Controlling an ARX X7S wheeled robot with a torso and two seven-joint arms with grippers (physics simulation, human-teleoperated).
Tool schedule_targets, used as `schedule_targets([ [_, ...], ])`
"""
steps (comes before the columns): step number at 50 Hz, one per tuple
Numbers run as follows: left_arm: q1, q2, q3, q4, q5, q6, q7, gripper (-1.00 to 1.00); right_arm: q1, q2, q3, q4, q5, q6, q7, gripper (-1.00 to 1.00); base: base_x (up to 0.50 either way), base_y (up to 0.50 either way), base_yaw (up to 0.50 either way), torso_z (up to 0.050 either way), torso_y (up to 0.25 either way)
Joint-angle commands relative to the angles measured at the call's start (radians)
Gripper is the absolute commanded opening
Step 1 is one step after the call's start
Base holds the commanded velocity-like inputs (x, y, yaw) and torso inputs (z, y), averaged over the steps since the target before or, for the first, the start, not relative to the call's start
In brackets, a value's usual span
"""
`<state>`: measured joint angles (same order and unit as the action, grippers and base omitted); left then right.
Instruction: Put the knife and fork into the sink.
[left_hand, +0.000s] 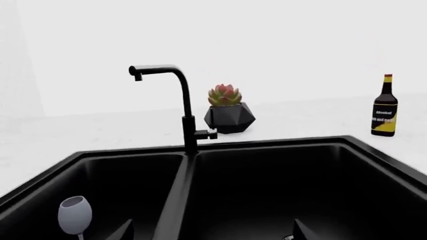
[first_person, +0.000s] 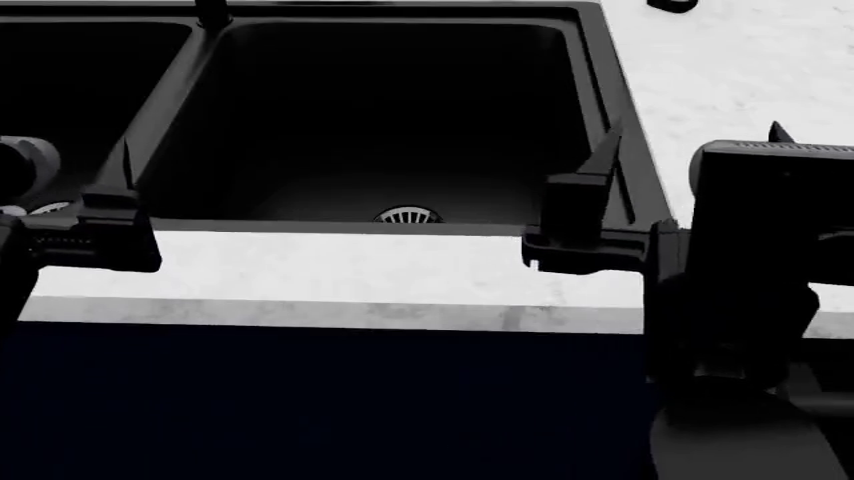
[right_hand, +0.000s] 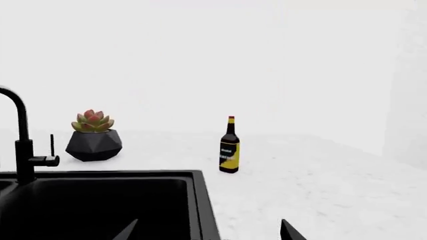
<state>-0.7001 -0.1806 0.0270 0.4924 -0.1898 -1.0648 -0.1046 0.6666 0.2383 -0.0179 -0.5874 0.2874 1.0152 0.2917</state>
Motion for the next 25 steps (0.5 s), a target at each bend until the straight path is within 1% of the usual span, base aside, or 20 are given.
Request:
schedule_targets([
  [1, -0.009, -0.004, -0.018, -0.008, -0.014, 0.002, 0.002, 1.00, 0.053, 0.055, 0.019, -0.045, -0.030, 0.129, 0.061, 1.00, 0.00, 0.00, 0.00, 0.000, 0.000],
  [4, -0.011, -0.006, -0.020, -0.004, -0.017, -0.003, 0.000, 1.00, 0.054, 0.071, 0.016, -0.040, -0.043, 0.125, 0.068, 1.00, 0.00, 0.00, 0.00, 0.000, 0.000],
  [5, -0.013, -0.006, -0.022, -0.003, -0.017, -0.004, -0.001, 1.00, 0.055, 0.070, 0.028, -0.035, -0.032, 0.131, 0.059, 1.00, 0.00, 0.00, 0.00, 0.000, 0.000],
  [6, -0.013, -0.006, -0.022, -0.003, -0.017, -0.004, -0.002, 1.00, 0.063, 0.046, 0.074, -0.029, -0.001, 0.152, 0.045, 1.00, 0.00, 0.00, 0.00, 0.000, 0.000],
  [9, -0.012, -0.007, -0.022, -0.004, -0.019, -0.001, -0.002, 1.00, 0.072, 0.067, 0.051, -0.023, -0.035, 0.157, 0.076, 1.00, 0.00, 0.00, 0.00, 0.000, 0.000],
  [10, -0.012, -0.008, -0.021, -0.005, -0.020, 0.000, -0.003, 1.00, 0.072, 0.081, 0.039, -0.019, -0.035, 0.150, 0.065, 1.00, 0.00, 0.00, 0.00, 0.000, 0.000],
  [11, -0.010, -0.002, -0.026, 0.016, -0.030, -0.012, 0.000, 1.00, 0.065, 0.051, 0.157, -0.062, 0.054, 0.142, -0.005, 1.00, 0.08, 0.50, 0.00, 0.000, 0.000],
  [25, -0.013, -0.004, -0.022, 0.029, -0.042, -0.023, -0.006, 1.00, 0.060, 0.049, 0.175, -0.071, 0.073, 0.146, -0.010, 1.00, 0.08, 0.50, 0.00, 0.000, 0.000],
])
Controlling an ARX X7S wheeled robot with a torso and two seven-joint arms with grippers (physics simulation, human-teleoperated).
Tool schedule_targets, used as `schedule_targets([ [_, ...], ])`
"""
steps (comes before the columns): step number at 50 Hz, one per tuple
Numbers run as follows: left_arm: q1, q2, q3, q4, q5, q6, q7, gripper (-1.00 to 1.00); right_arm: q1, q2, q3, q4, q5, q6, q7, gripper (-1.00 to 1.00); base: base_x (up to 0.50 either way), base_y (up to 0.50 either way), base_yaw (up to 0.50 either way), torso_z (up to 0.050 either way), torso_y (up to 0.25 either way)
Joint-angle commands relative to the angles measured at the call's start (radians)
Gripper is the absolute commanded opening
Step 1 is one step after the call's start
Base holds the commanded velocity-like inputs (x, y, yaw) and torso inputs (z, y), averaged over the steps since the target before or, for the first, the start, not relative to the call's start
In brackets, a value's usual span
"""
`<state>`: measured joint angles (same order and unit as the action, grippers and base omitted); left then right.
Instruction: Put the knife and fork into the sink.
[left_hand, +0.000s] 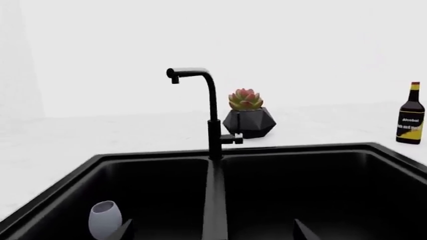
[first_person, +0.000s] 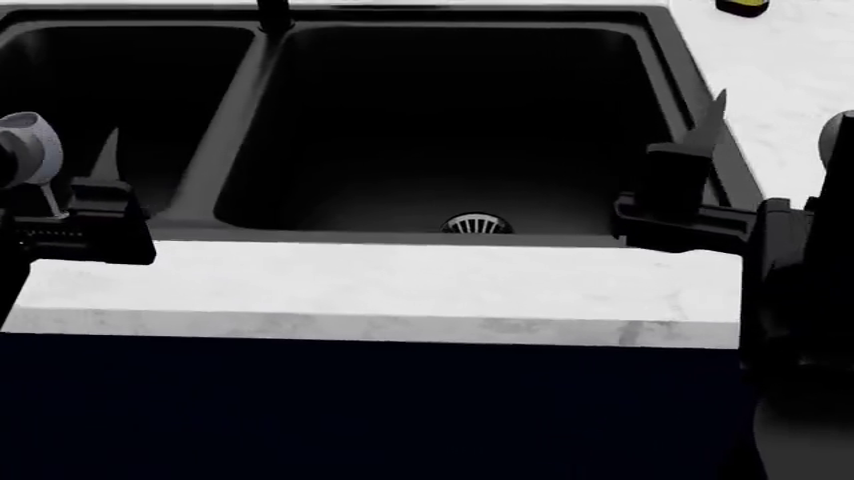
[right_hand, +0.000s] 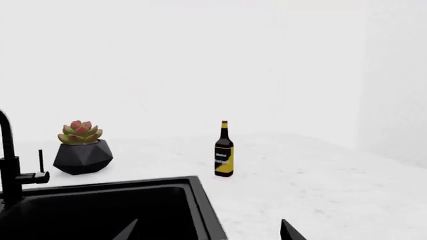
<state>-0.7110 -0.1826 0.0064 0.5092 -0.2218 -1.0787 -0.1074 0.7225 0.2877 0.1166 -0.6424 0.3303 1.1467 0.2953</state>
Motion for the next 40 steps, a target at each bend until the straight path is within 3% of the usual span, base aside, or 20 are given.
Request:
schedule_targets([
  [1, -0.001, -0.002, -0.003, 0.012, -0.011, -0.008, -0.004, 1.00, 0.004, -0.001, 0.042, -0.017, 0.032, 0.015, -0.014, 1.00, 0.07, 0.50, 0.00, 0.000, 0.000],
  [40, 0.016, -0.009, -0.002, 0.014, -0.035, 0.005, -0.019, 1.00, 0.000, -0.015, 0.058, -0.021, 0.080, 0.004, -0.026, 1.00, 0.18, 0.50, 0.00, 0.000, 0.000],
])
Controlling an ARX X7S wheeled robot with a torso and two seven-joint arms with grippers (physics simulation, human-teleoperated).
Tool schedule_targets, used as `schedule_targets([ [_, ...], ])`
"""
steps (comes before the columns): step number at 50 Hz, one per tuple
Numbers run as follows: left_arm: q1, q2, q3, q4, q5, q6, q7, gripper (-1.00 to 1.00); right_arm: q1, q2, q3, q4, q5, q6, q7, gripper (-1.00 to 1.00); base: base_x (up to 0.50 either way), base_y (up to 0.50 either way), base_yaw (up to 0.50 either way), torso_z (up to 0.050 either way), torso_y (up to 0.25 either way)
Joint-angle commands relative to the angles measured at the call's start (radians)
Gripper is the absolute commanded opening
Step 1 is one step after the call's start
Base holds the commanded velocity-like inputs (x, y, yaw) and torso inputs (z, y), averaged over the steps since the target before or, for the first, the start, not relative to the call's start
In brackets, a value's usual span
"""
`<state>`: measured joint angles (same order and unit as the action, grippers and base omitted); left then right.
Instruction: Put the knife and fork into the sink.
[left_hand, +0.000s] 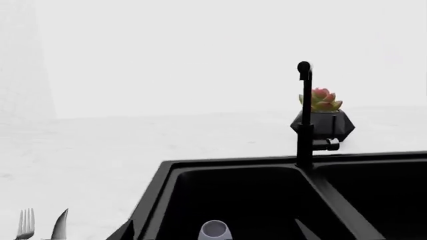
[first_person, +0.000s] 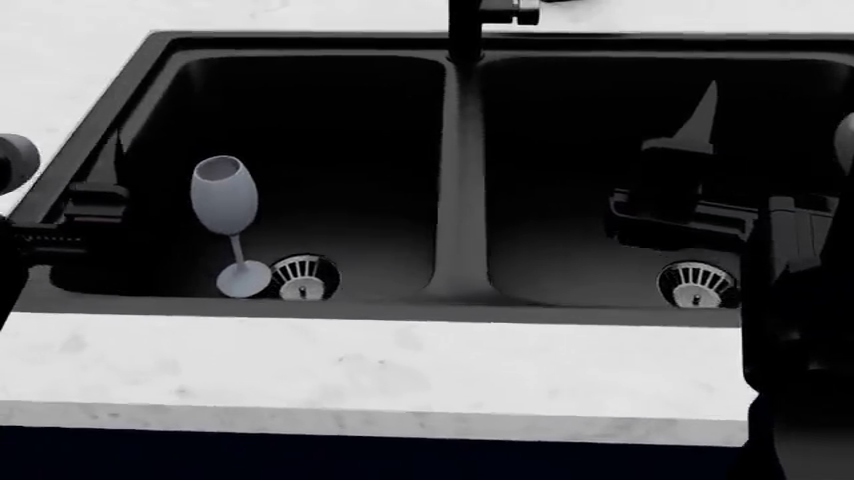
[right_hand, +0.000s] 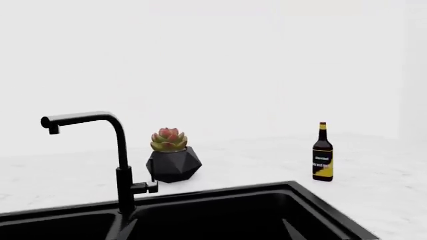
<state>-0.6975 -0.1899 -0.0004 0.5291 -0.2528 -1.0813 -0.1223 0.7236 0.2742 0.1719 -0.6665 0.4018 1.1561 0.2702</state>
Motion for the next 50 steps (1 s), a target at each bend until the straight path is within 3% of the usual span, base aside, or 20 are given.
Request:
schedule_targets([
  [1, 0.003, -0.002, 0.004, -0.004, -0.005, 0.006, -0.005, 1.00, -0.001, -0.001, 0.002, 0.003, 0.009, -0.006, 0.000, 1.00, 0.25, 0.50, 0.00, 0.000, 0.000],
  [27, 0.006, -0.010, 0.019, -0.020, -0.012, 0.024, -0.016, 1.00, -0.022, -0.016, 0.040, -0.001, 0.043, -0.040, -0.010, 1.00, 0.30, 0.46, 0.00, 0.000, 0.000],
  [39, 0.004, -0.011, 0.023, -0.029, -0.017, 0.029, -0.020, 1.00, -0.020, -0.023, 0.056, 0.009, 0.057, -0.025, 0.000, 1.00, 0.48, 0.02, 0.00, 0.000, 0.001],
  [50, 0.002, -0.012, 0.026, -0.029, -0.024, 0.024, -0.026, 1.00, -0.025, -0.021, 0.061, 0.008, 0.065, -0.033, 0.000, 1.00, 0.00, 0.00, 0.00, 0.000, 0.000],
])
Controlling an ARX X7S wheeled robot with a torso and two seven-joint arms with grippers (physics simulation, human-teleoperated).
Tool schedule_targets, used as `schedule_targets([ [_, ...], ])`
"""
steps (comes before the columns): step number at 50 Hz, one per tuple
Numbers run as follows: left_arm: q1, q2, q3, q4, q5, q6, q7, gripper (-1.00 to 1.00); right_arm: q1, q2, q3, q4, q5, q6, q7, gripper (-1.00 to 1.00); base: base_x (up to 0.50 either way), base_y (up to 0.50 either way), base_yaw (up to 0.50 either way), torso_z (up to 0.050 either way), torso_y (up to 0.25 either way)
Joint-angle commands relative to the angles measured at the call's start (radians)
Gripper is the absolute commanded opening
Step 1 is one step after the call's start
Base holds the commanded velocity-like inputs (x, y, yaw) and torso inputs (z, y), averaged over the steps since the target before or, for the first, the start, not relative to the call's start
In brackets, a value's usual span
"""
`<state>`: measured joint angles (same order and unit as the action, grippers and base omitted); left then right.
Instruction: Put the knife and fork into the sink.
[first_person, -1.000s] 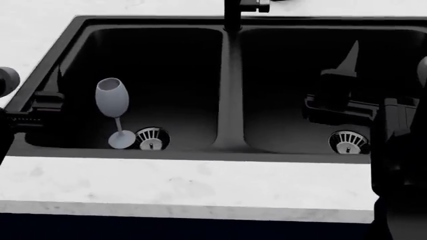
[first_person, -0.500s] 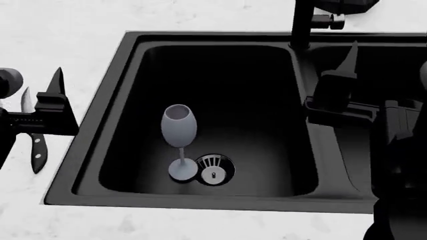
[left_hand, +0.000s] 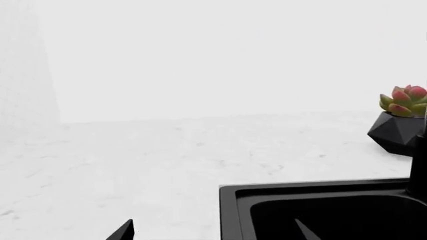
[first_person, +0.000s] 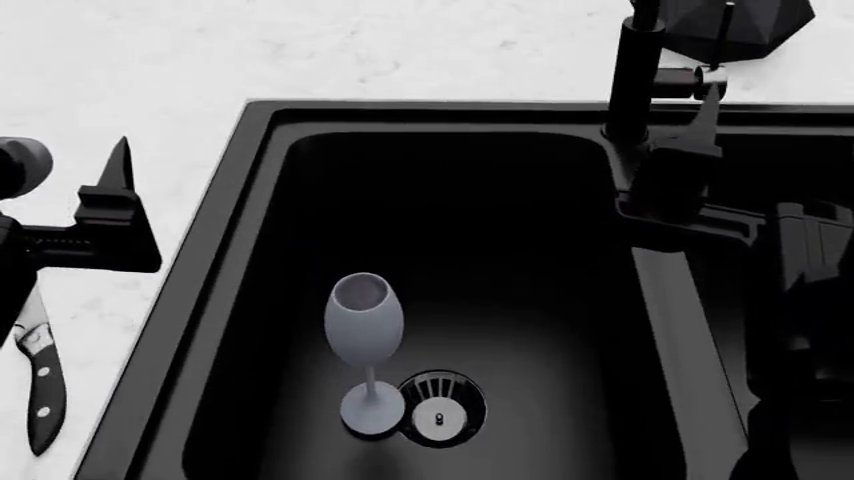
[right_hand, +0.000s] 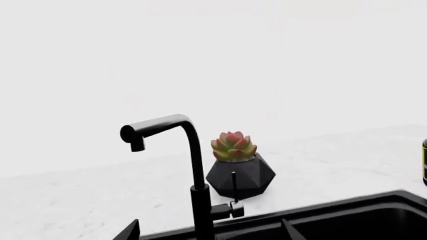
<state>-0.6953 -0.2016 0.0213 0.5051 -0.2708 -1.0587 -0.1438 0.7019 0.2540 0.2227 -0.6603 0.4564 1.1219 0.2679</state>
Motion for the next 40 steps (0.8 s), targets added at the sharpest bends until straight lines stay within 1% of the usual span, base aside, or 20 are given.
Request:
schedule_targets([
  [1, 0.000, 0.000, 0.005, -0.005, -0.007, 0.002, -0.005, 1.00, -0.004, -0.002, 0.013, 0.002, 0.013, 0.001, 0.002, 1.00, 0.00, 0.00, 0.00, 0.000, 0.000],
  [12, 0.005, -0.001, 0.004, -0.018, -0.013, 0.014, -0.005, 1.00, 0.002, -0.001, 0.003, 0.004, 0.018, 0.002, 0.007, 1.00, 0.04, -0.28, 0.00, 0.000, 0.000],
  [19, 0.012, -0.003, -0.002, -0.026, -0.017, 0.025, -0.007, 1.00, -0.001, 0.001, -0.010, 0.018, 0.015, -0.022, 0.001, 1.00, 0.00, 0.00, 0.00, 0.000, 0.000],
  [24, 0.013, -0.003, -0.003, -0.034, -0.017, 0.033, -0.008, 1.00, -0.008, 0.005, -0.023, 0.025, 0.009, -0.034, 0.000, 1.00, 0.38, 0.00, 0.00, 0.000, 0.000],
  [40, 0.021, -0.010, 0.001, -0.024, -0.021, 0.034, -0.018, 1.00, -0.013, 0.005, -0.020, 0.019, 0.019, -0.035, 0.009, 1.00, 0.00, 0.00, 0.00, 0.000, 0.001],
])
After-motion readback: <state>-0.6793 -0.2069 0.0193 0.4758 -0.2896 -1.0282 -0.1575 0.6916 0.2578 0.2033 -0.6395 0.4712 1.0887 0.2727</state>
